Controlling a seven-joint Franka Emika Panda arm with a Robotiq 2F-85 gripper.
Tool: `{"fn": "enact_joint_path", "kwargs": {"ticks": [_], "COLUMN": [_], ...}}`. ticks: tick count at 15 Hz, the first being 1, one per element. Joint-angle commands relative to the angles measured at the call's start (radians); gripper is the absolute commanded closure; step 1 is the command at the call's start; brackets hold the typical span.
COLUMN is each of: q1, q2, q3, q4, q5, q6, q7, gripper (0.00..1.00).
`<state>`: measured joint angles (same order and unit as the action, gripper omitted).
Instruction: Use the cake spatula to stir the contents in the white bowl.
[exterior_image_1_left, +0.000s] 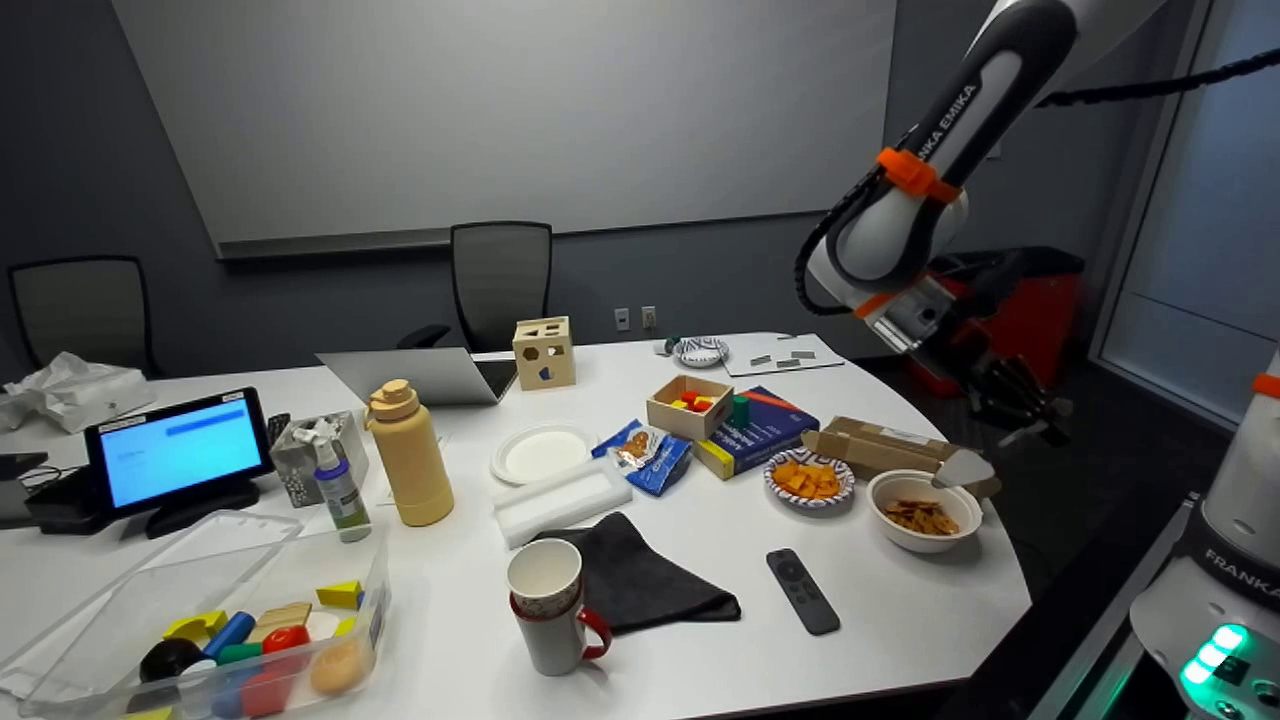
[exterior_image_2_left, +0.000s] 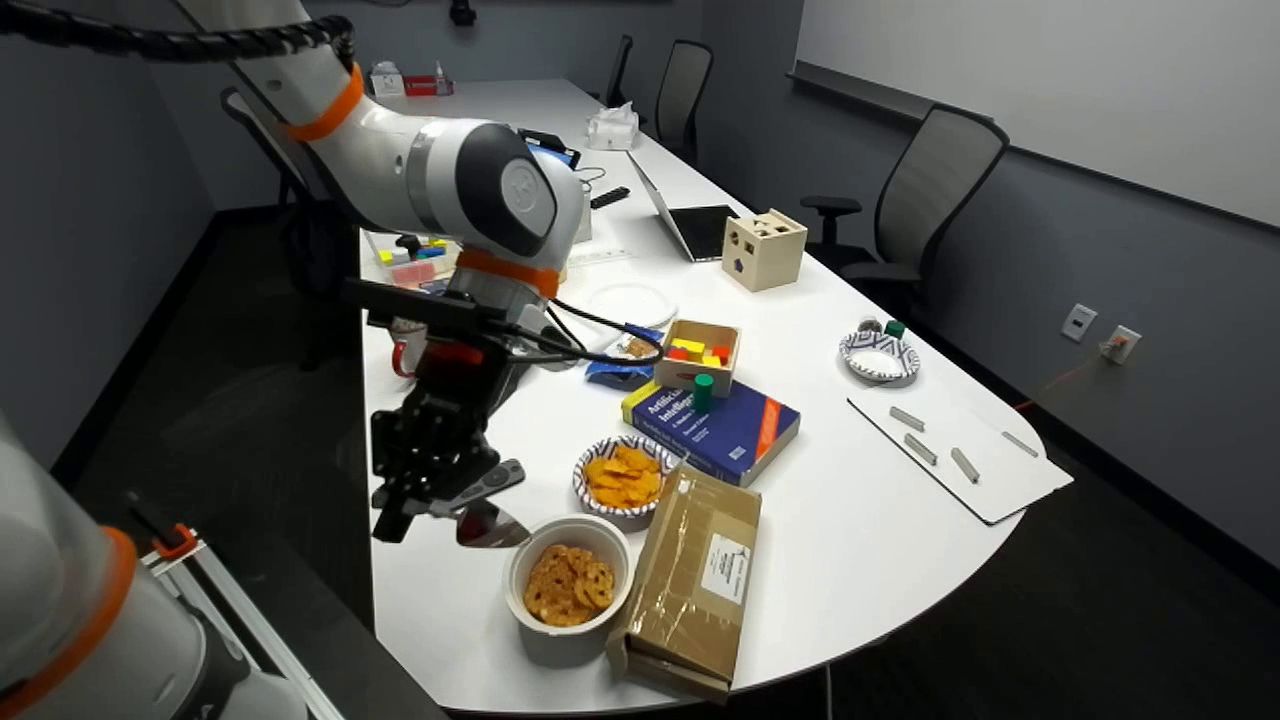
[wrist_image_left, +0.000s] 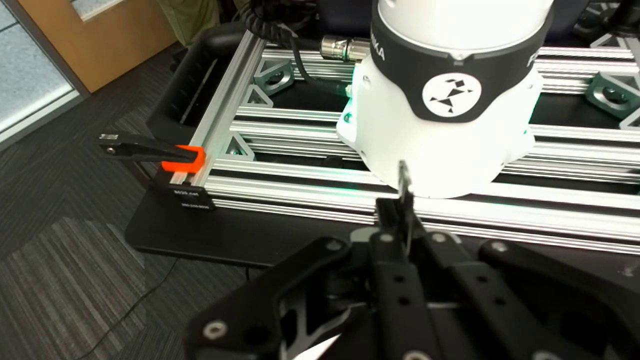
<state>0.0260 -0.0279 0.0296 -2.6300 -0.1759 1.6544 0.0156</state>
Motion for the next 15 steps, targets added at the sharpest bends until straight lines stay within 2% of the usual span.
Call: {"fn": "enact_joint_path", "kwargs": {"ticks": [1, 8, 11, 15], "q1": [-0.019, -0.055, -0.064, -0.069], "q2": [0.109, 0.288, 0.325, 0.309], "q3": [-0.023, -0.042, -0.048, -0.065], "q4": [0.009, 0.062, 0.088, 0.113], "q5": [0.013, 0.053, 0.050, 0.041], "q6": [0.061, 0.259, 0.280, 0.239], "q7": [-0.029, -0.115, -0.114, -0.089], "gripper": [0.99, 0.99, 0.99, 0.99]}}
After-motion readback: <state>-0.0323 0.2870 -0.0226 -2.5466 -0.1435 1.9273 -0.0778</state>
